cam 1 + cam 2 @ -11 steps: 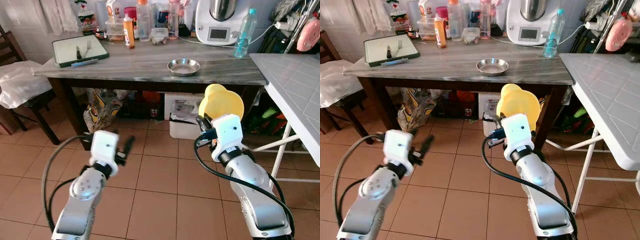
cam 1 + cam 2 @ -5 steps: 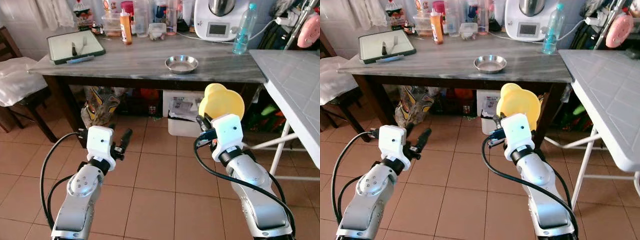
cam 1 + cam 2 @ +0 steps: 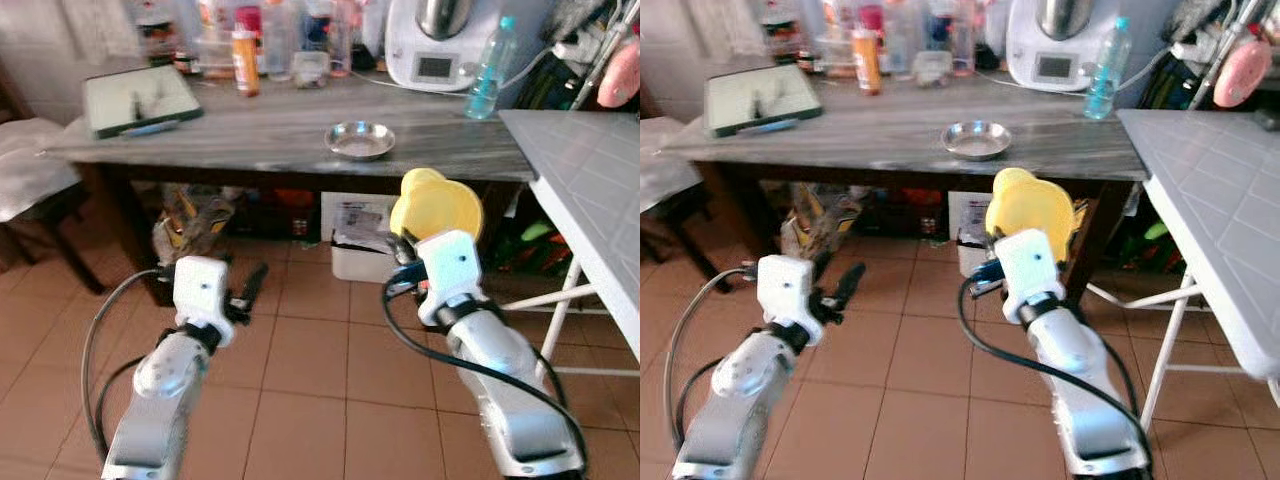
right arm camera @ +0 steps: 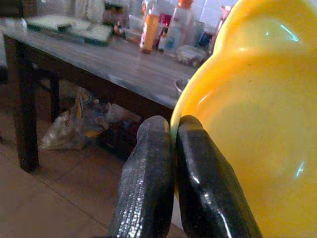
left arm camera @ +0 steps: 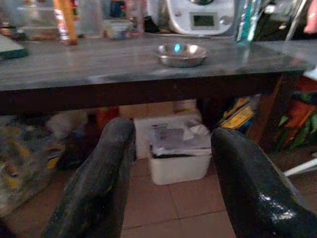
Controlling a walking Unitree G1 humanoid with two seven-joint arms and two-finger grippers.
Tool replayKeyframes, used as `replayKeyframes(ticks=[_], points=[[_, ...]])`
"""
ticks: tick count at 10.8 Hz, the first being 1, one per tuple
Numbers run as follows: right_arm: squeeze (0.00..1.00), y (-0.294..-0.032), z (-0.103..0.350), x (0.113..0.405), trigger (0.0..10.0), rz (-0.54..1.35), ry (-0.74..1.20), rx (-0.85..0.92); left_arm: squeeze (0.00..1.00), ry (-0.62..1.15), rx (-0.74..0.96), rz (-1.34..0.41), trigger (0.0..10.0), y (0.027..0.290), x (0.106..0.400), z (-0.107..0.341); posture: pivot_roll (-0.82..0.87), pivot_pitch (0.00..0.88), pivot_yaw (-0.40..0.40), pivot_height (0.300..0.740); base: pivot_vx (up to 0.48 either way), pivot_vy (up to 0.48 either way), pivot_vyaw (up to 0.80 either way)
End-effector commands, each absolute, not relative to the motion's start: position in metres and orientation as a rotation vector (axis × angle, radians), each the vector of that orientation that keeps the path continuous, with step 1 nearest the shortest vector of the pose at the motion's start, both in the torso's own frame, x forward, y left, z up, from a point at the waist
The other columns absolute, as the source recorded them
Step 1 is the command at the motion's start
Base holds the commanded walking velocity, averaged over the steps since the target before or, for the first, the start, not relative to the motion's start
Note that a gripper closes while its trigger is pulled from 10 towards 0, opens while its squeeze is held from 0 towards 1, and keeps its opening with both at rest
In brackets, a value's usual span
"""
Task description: Setting the table
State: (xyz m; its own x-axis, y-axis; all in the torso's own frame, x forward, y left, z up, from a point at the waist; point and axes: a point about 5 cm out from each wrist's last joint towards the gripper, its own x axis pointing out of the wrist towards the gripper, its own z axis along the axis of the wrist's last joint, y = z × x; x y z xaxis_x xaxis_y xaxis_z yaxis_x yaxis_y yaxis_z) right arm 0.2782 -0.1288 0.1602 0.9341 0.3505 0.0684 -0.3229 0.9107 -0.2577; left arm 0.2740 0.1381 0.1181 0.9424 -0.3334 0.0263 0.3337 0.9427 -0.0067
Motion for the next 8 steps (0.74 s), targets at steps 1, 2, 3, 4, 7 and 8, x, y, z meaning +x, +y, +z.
replayKeyframes(ticks=[1,2,3,4,7,8], points=[[0.0,-0.1237,0.1654,0.2784,10.0,0.361,-0.139,-0.236,0.0,-0.033,0.002,-0.333,10.0,0.1444,0.2732,0.1213,0.02,0.01,0.016,0.74,0.48,0.0,0.0],[0.0,-0.1239,0.1653,0.2782,10.0,0.361,-0.139,-0.237,0.0,-0.032,0.001,-0.335,10.0,0.144,0.273,0.1212,0.02,0.011,0.016,0.74,0.48,0.0,0.0],[0.0,-0.1243,0.1653,0.2781,10.0,0.36,-0.138,-0.238,0.0,-0.03,0.0,-0.339,10.0,0.1433,0.2726,0.1207,0.02,0.013,0.019,0.74,0.48,0.0,0.0],[0.0,-0.1251,0.165,0.278,10.0,0.354,-0.137,-0.238,0.0,-0.027,-0.001,-0.347,10.0,0.1425,0.2723,0.1202,0.02,0.014,0.02,0.74,0.48,0.0,0.0],[0.0,-0.1264,0.1646,0.277,10.0,0.349,-0.134,-0.237,0.0,-0.024,-0.002,-0.356,10.0,0.1407,0.2726,0.1195,0.01,0.015,0.021,0.74,0.48,0.0,0.0],[0.0,-0.1272,0.1644,0.2772,10.0,0.346,-0.133,-0.238,0.0,-0.023,-0.003,-0.357,10.0,0.1403,0.2726,0.1193,0.01,0.015,0.021,0.74,0.48,0.0,0.0]])
